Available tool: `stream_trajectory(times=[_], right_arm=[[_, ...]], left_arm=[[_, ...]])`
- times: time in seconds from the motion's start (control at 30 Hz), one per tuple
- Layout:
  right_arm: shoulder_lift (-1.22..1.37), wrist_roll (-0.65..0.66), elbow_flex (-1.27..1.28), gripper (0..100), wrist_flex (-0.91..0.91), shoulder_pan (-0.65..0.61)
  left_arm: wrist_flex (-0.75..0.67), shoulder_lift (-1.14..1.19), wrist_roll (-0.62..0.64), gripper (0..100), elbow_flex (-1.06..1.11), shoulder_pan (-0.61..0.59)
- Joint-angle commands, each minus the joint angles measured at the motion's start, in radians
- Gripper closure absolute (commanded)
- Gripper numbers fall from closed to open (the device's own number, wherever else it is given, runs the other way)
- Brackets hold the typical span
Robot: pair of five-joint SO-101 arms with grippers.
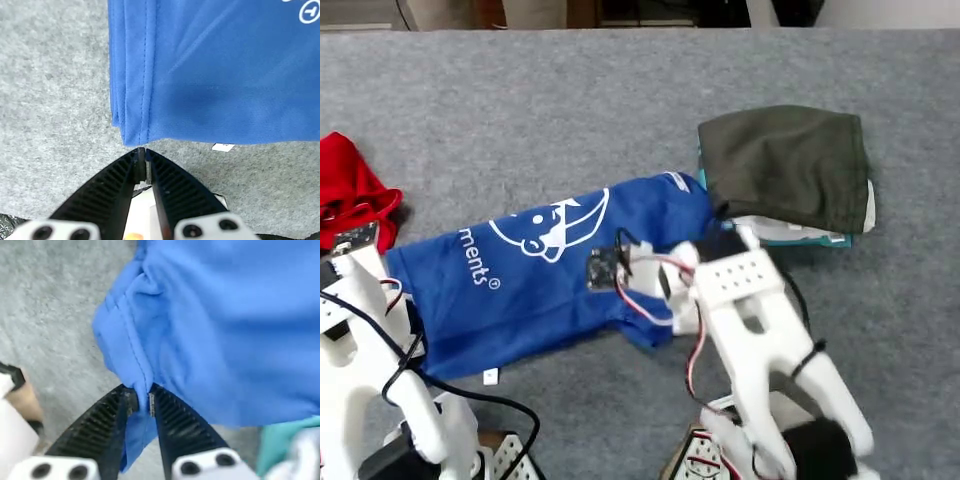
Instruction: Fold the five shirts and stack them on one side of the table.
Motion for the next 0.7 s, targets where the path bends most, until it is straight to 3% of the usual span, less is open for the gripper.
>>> stream_trajectory(times=[0.0,0.2,0.5,0.67], right_arm=[[0.133,0.037,-0.243,99.7,0.057,-0.013],[0.49,0.118,-0.628,99.7,0.112,-0.03],[0.926,0.118,-1.112,99.7,0.232,-0.188],[1.093,0.107,-1.303,99.5,0.241,-0.176]], left_arm=[[0.009,-0.025,-0.005,98,-0.006,-0.002],[0.008,-0.025,-0.005,98,-0.006,-0.002],[0.006,-0.025,-0.006,98,-0.006,0.0],[0.008,-0.025,-0.006,98,-0.006,0.0]])
